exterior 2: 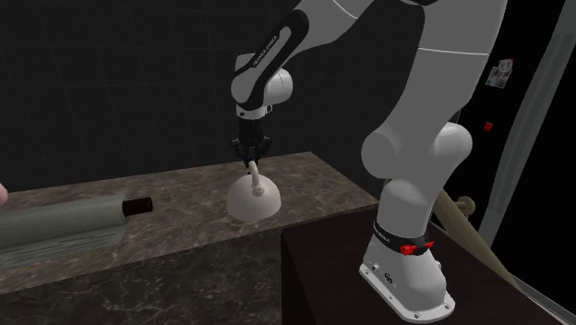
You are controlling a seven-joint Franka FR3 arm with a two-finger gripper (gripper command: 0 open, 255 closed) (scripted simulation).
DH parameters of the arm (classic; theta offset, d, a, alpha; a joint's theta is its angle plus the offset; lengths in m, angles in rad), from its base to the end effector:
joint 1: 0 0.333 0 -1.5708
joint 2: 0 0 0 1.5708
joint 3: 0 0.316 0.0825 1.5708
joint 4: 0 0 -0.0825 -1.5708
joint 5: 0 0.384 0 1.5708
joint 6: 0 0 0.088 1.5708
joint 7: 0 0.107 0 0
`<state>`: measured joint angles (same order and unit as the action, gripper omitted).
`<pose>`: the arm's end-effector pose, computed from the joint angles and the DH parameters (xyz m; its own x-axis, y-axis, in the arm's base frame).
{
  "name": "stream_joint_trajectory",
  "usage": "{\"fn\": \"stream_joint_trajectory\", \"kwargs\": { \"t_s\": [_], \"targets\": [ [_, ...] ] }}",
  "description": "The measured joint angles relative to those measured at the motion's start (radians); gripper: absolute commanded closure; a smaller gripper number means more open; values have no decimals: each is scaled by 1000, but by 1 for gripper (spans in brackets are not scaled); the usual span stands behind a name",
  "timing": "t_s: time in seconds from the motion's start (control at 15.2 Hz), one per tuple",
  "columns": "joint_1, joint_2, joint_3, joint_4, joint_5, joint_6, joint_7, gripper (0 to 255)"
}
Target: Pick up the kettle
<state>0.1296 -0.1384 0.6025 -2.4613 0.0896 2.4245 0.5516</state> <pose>0.3529 0.3161 0.3463 0.9908 0.1122 0.0758 0.1147 -0.9929 -0.0300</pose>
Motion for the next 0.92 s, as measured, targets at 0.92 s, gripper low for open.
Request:
{"fn": "stream_joint_trajectory", "kwargs": {
  "t_s": [0.92],
  "targets": [
    [16,-118,-37,87,62,-195,-53,255]
  ]
}}
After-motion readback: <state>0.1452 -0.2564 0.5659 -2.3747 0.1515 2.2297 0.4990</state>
